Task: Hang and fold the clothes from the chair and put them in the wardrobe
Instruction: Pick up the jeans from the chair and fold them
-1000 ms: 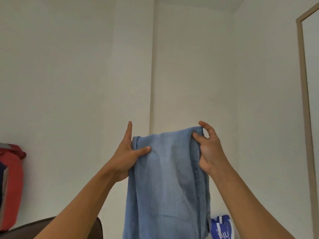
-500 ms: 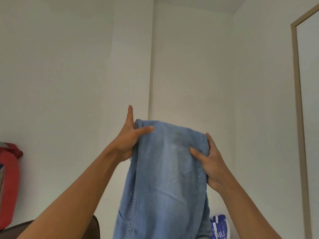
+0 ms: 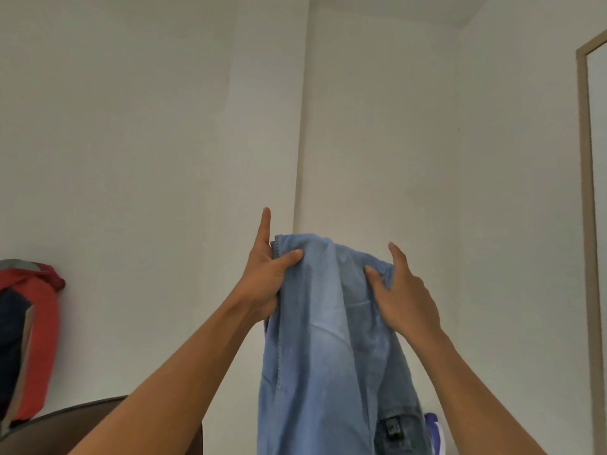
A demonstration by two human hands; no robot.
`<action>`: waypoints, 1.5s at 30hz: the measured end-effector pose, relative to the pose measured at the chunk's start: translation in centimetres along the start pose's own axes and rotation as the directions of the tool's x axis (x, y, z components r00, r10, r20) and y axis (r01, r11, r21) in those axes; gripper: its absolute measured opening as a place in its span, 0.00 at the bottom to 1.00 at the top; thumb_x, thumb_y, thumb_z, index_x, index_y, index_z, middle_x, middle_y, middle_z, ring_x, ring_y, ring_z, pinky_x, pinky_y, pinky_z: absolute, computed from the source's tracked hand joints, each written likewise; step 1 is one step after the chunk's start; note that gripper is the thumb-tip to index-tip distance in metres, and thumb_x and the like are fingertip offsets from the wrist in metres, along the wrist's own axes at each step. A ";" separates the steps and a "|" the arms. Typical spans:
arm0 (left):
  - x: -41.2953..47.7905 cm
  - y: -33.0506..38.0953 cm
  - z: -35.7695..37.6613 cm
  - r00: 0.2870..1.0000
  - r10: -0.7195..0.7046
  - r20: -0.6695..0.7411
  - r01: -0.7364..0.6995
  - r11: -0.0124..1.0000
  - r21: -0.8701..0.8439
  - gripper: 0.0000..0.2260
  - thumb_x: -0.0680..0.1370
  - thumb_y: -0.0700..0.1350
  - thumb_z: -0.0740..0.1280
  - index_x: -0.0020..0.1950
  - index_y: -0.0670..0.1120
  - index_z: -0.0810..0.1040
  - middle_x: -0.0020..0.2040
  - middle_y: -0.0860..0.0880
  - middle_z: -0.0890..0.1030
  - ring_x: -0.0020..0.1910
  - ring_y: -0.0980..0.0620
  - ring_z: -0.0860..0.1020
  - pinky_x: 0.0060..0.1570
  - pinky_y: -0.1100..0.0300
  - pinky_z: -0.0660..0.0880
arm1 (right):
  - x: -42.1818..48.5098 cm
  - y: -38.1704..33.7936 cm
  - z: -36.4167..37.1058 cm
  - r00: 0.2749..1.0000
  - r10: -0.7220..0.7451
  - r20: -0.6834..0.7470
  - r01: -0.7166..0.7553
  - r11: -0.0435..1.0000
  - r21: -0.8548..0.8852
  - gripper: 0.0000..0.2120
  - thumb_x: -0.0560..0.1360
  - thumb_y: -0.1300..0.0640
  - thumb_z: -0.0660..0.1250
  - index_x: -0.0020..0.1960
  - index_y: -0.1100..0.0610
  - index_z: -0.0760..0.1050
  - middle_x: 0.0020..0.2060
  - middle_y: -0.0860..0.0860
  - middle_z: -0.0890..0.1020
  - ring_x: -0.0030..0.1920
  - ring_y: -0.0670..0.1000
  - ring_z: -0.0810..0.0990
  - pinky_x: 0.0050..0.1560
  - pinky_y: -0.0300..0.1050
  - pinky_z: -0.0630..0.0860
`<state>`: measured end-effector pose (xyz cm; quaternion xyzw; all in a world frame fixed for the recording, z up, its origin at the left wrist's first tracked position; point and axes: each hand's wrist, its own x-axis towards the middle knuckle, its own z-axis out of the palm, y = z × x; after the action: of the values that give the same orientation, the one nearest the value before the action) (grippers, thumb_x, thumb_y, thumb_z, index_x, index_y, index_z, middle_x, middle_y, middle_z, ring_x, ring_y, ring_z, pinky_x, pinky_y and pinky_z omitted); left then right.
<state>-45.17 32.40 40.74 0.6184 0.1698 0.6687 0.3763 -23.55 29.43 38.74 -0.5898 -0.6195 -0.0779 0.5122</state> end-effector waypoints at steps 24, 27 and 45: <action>-0.7 0.2 -4.8 0.996 -0.091 -0.010 0.092 0.991 0.096 0.44 0.65 0.44 0.82 0.76 0.62 0.63 0.65 0.50 0.78 0.59 0.49 0.82 0.59 0.49 0.79 | 2.6 -3.6 2.0 0.995 0.094 0.034 -0.075 0.476 0.876 0.18 0.75 0.62 0.73 0.61 0.47 0.77 0.58 0.52 0.81 0.57 0.52 0.82 0.58 0.50 0.80; -2.0 -1.8 -3.9 0.994 0.000 0.111 -0.041 0.929 0.368 0.43 0.71 0.43 0.79 0.78 0.63 0.60 0.72 0.61 0.70 0.69 0.58 0.73 0.67 0.53 0.74 | 2.9 -2.8 1.7 0.989 0.130 0.076 -0.120 0.370 0.921 0.23 0.75 0.64 0.72 0.67 0.49 0.74 0.60 0.54 0.80 0.57 0.53 0.82 0.57 0.49 0.80; 0.6 -2.9 -1.2 0.957 0.290 0.015 -0.214 0.667 0.714 0.35 0.71 0.55 0.77 0.74 0.65 0.66 0.60 0.50 0.72 0.61 0.52 0.70 0.65 0.60 0.66 | 5.0 0.6 0.1 0.999 0.012 -0.030 0.005 0.853 0.522 0.24 0.77 0.54 0.71 0.71 0.46 0.69 0.66 0.48 0.75 0.65 0.49 0.74 0.67 0.48 0.73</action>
<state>-45.48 35.05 38.93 0.6984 0.3447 0.6273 0.0048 -22.05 32.95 42.02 -0.4285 -0.6079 0.0846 0.6631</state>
